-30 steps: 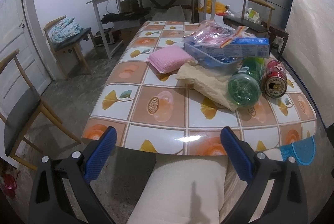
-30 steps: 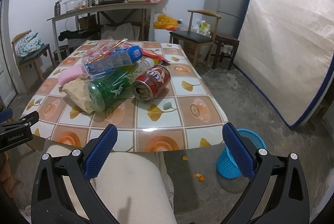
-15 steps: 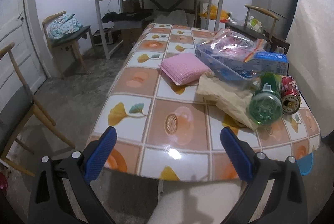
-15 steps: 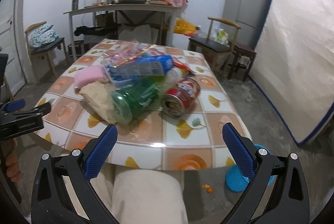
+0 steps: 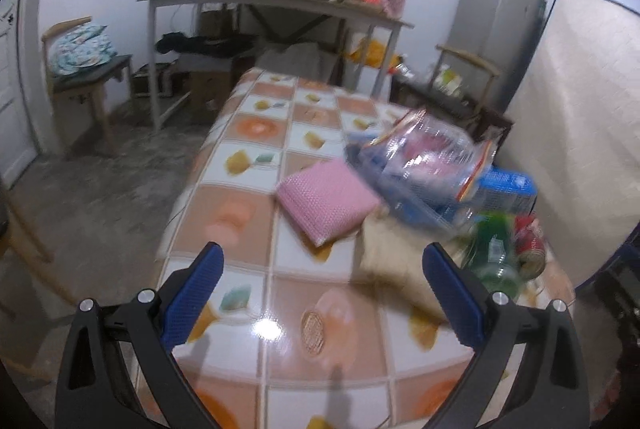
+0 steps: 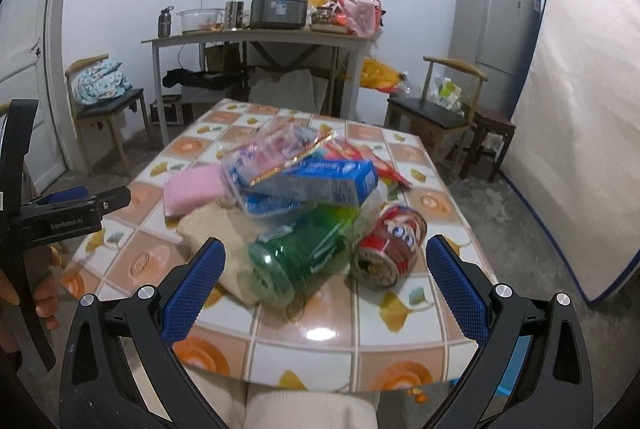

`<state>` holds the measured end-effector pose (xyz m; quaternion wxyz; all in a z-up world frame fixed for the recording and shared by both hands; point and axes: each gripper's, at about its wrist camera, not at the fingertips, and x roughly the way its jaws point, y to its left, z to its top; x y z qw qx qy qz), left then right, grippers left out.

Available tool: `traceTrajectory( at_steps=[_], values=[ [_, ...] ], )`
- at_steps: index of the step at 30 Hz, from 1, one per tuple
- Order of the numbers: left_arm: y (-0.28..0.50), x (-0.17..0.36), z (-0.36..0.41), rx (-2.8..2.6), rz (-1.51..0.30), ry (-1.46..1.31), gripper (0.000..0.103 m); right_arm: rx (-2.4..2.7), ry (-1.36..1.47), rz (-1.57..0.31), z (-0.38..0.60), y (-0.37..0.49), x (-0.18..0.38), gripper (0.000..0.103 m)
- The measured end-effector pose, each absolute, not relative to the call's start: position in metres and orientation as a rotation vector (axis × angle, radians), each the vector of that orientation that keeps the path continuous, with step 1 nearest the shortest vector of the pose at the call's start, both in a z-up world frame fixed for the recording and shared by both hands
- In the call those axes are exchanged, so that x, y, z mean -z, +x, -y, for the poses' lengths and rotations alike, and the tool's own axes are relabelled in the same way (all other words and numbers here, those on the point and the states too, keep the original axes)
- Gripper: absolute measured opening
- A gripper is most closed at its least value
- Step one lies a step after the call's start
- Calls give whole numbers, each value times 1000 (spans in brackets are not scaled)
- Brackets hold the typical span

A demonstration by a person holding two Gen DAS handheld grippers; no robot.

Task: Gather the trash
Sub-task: 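Move the left tool toward the green bottle while the right tool approaches the red can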

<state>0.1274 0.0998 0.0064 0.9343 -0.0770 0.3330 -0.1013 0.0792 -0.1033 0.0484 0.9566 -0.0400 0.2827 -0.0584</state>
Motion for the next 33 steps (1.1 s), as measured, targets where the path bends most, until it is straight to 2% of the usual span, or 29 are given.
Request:
traceTrajectory(
  at_steps=[8,12,17,22,27,33],
  values=[
    [151,-27,-85,355,-628,-180,97,140,-58,-577,116,97,-61,96],
    [155,-23,-77,412,-662,-215,97,141,-15,-611,132,106,-60,96],
    [154,-16,-68,475,-709,-248,97,160,129,-654,173,118,-53,96],
    [148,-12,-54,533,-735,-227,97,147,393,-754,224,138,-33,96],
    [150,-16,-40,531,-720,-179,97,123,477,-771,235,142,-28,95],
    [175,-25,-18,465,-675,23,85,85,462,-774,236,139,-28,93]
  ],
)
